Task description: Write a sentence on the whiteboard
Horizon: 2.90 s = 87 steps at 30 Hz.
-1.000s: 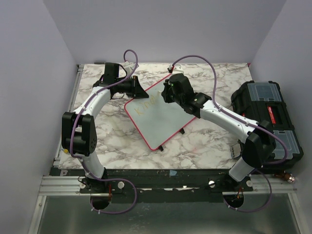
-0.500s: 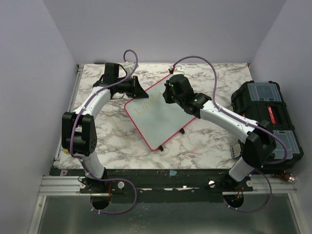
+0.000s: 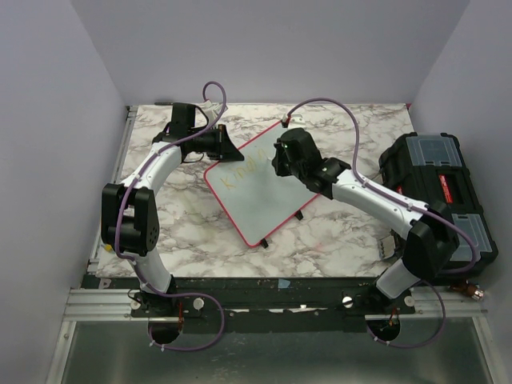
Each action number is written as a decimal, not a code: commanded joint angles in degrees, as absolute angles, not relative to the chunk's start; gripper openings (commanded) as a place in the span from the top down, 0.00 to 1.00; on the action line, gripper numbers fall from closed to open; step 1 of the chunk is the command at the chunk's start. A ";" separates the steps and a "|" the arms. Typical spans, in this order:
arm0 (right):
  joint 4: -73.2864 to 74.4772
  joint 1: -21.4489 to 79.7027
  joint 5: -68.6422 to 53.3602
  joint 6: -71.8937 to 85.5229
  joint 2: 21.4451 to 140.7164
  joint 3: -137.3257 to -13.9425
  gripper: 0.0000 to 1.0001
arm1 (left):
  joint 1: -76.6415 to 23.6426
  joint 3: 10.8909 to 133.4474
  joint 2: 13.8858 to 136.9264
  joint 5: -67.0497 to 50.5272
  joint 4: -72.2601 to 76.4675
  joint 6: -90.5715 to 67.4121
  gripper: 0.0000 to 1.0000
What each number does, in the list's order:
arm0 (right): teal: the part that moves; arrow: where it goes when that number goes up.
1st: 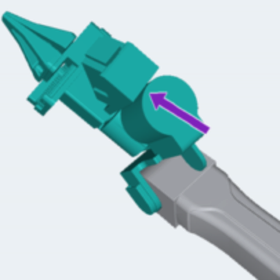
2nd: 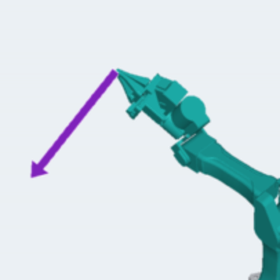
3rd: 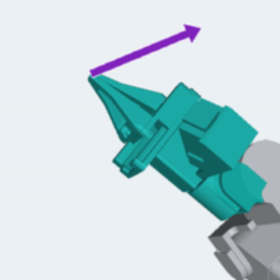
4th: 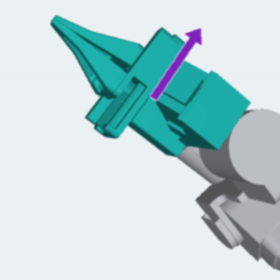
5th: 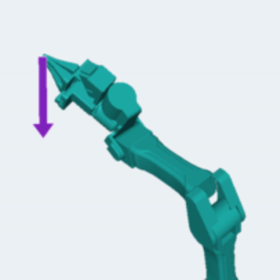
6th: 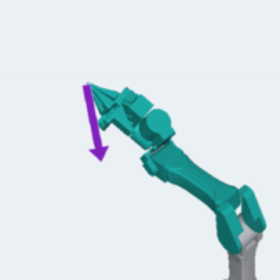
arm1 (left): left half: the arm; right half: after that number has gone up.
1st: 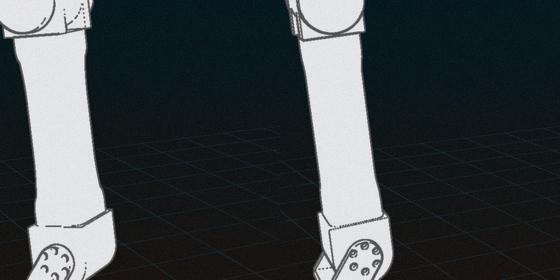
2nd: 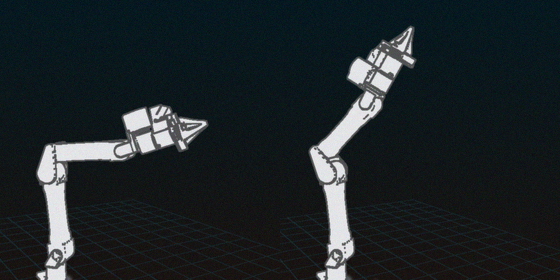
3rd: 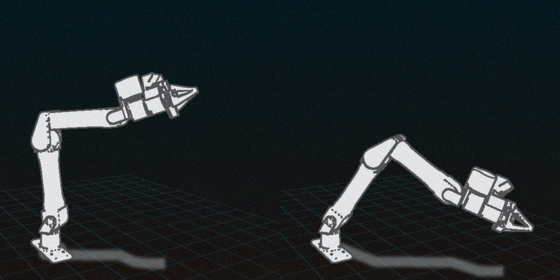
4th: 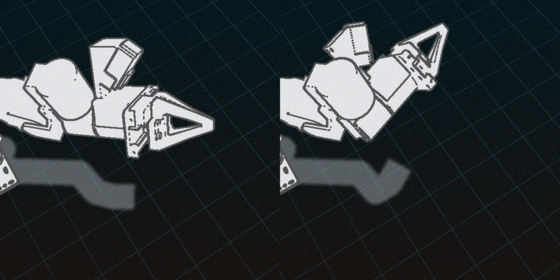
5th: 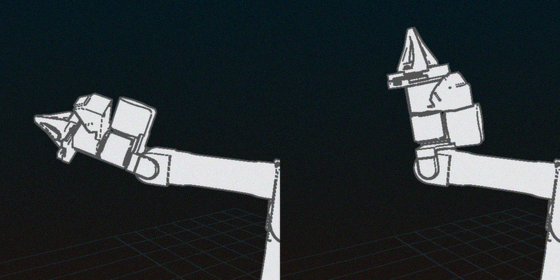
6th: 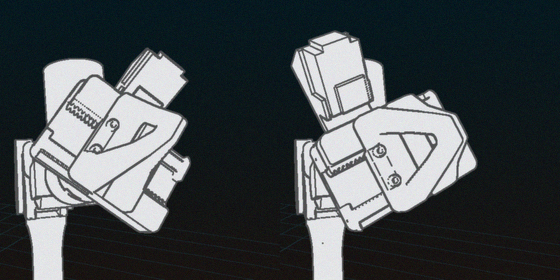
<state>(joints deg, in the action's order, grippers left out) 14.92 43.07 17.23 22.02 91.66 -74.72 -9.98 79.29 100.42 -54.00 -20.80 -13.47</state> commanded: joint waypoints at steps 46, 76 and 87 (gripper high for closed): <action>15.06 43.15 20.28 22.89 94.26 -80.77 0.99 | -11.71 79.19 101.56 -50.97 -24.43 -6.98 1.00; 16.43 41.56 22.63 22.65 97.02 -83.03 0.99 | -11.70 79.36 101.72 -51.06 -24.51 -7.00 1.00; 15.57 41.57 17.70 22.51 96.96 -82.83 0.99 | -11.78 79.45 101.85 -51.12 -24.44 -7.02 1.00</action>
<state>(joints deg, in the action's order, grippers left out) 16.19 41.87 20.88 22.46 96.29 -82.37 -9.98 79.42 100.42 -53.98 -21.04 -13.26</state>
